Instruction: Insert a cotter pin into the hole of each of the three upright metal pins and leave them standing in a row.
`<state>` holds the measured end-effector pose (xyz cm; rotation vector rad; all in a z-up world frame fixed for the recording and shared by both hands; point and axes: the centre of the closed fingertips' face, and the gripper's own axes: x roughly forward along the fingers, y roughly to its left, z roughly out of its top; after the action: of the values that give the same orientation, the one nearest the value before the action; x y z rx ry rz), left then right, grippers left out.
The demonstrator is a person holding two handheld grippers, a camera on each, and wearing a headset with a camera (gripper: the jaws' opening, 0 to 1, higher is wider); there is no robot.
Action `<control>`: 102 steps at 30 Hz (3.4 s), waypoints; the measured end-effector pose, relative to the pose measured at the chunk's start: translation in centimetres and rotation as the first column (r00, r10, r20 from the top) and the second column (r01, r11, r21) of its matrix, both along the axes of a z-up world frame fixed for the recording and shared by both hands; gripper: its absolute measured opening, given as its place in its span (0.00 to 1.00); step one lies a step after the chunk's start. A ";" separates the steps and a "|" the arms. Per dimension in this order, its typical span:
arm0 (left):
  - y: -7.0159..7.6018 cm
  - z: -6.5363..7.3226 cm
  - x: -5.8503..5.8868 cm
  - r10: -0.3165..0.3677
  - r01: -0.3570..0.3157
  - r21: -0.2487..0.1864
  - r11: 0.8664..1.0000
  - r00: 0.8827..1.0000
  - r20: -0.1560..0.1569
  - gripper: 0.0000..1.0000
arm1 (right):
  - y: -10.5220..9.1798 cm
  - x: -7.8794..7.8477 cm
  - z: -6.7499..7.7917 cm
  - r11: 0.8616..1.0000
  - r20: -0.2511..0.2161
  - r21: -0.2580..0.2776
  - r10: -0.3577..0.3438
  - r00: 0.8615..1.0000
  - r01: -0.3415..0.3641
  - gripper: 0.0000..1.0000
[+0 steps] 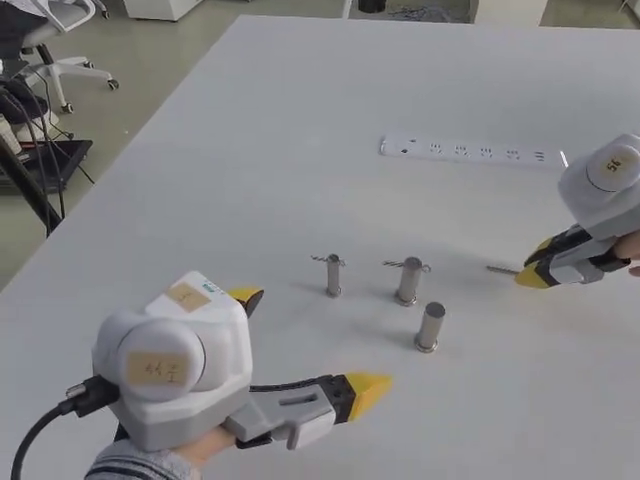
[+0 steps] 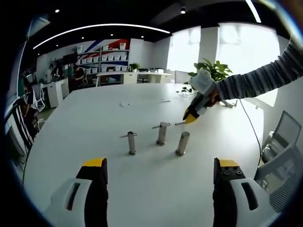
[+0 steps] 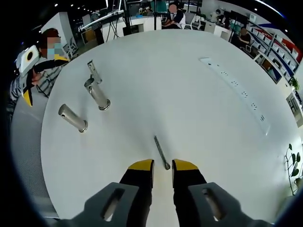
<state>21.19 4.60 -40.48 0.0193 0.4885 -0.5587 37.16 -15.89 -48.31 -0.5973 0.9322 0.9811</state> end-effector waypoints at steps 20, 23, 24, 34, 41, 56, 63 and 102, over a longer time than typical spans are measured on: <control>0.3 -0.3 -0.1 -0.001 0.001 0.006 1.000 1.000 -0.013 0.89 | -0.1 -0.1 -0.7 0.979 0.025 -0.129 0.163 0.986 -0.159 0.00; 0.2 -0.3 0.0 -0.005 0.005 0.009 1.000 1.000 -0.013 0.89 | -0.4 0.1 -0.9 0.971 0.022 -0.148 0.191 0.981 -0.185 0.00; 0.2 -0.3 0.0 -0.006 0.006 0.008 1.000 1.000 -0.012 0.89 | -0.2 -0.1 -0.9 0.971 0.021 -0.145 0.196 0.980 -0.191 0.00; -0.3 0.0 -0.2 -0.037 0.037 -0.006 0.999 0.999 -0.020 0.80 | 0.4 -1.0 -0.1 0.956 0.083 -0.156 0.263 0.961 -0.248 0.00; -1.0 0.5 0.2 -0.081 0.081 0.009 0.997 0.997 -0.001 0.76 | 1.5 -2.2 1.8 0.954 0.151 -0.126 0.290 0.945 -0.273 0.00; -3.4 1.9 1.9 -0.146 0.145 -0.030 0.989 0.989 -0.011 0.63 | 6.2 -6.8 6.6 0.915 0.297 -0.025 0.391 0.871 -0.403 0.00; -4.6 2.8 2.7 -0.156 0.151 -0.109 0.982 0.987 -0.035 0.49 | 8.2 -8.1 7.9 0.877 0.357 -0.012 0.452 0.817 -0.480 0.00; -7.1 4.0 3.6 -0.148 0.098 -0.327 0.940 0.980 -0.133 0.03 | 13.1 -12.5 10.8 0.767 0.487 -0.026 0.570 0.662 -0.641 0.00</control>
<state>24.76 -2.45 -36.49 -0.3073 0.5462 -0.7615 24.65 -2.76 -37.55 -1.0062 0.1914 1.4076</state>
